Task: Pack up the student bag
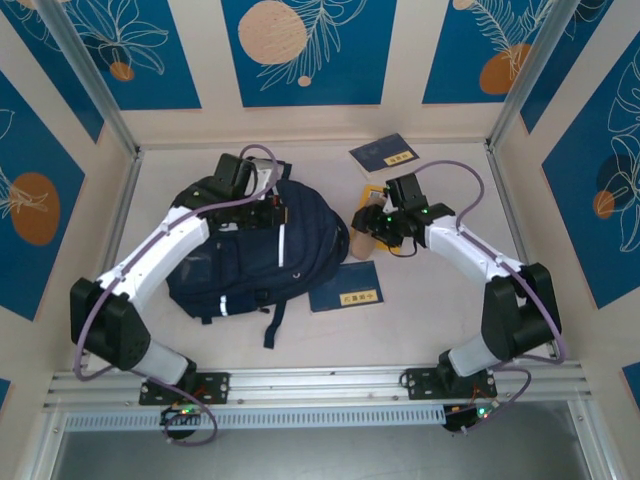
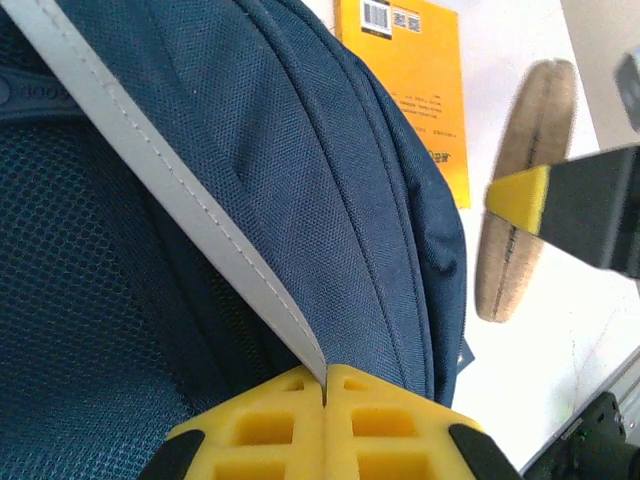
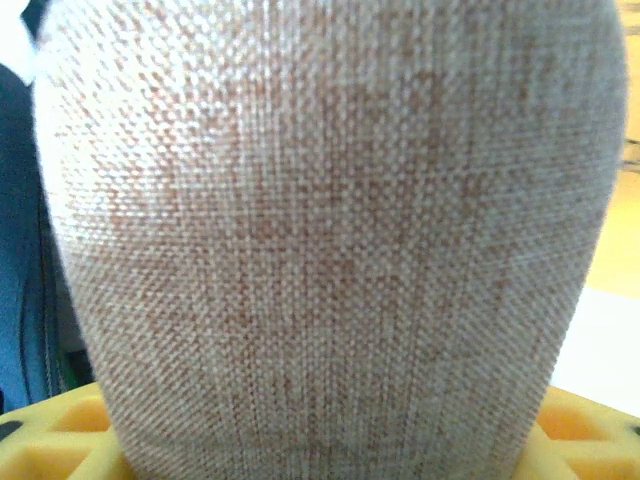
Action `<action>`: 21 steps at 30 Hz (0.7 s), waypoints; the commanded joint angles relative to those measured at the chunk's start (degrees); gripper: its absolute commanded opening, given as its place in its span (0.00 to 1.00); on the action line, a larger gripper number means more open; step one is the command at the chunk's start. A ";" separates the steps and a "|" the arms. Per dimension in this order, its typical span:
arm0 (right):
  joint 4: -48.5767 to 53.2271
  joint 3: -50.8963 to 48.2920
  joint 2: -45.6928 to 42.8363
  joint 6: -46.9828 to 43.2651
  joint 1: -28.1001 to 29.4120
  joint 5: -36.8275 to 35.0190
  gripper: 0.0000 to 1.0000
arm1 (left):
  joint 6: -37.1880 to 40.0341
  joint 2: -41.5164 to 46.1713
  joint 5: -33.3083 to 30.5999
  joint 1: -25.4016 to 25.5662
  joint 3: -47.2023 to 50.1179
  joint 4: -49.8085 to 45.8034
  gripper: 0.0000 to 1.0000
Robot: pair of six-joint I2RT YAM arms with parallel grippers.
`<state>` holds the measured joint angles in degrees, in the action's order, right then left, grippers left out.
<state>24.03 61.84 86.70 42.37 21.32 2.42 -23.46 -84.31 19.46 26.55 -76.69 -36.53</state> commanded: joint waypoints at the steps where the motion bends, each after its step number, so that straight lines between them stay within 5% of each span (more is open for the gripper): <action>1: -2.49 3.79 2.53 -3.29 1.88 6.69 0.26 | 3.73 4.76 3.23 0.57 -3.09 -0.54 0.00; 8: -9.66 5.64 9.15 4.09 3.29 15.13 0.20 | 5.01 5.46 5.40 0.57 -3.64 -2.39 0.00; 13: -25.88 1.49 11.41 13.90 4.53 24.88 0.18 | 3.51 5.09 4.87 0.60 -0.92 -1.80 0.01; 21: -35.03 -1.37 9.66 17.92 8.39 27.29 0.16 | 1.28 2.88 2.82 0.55 -0.05 -1.87 0.30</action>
<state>-4.71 60.90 98.28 58.33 28.05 25.23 -21.39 -80.95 20.97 26.55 -76.64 -39.83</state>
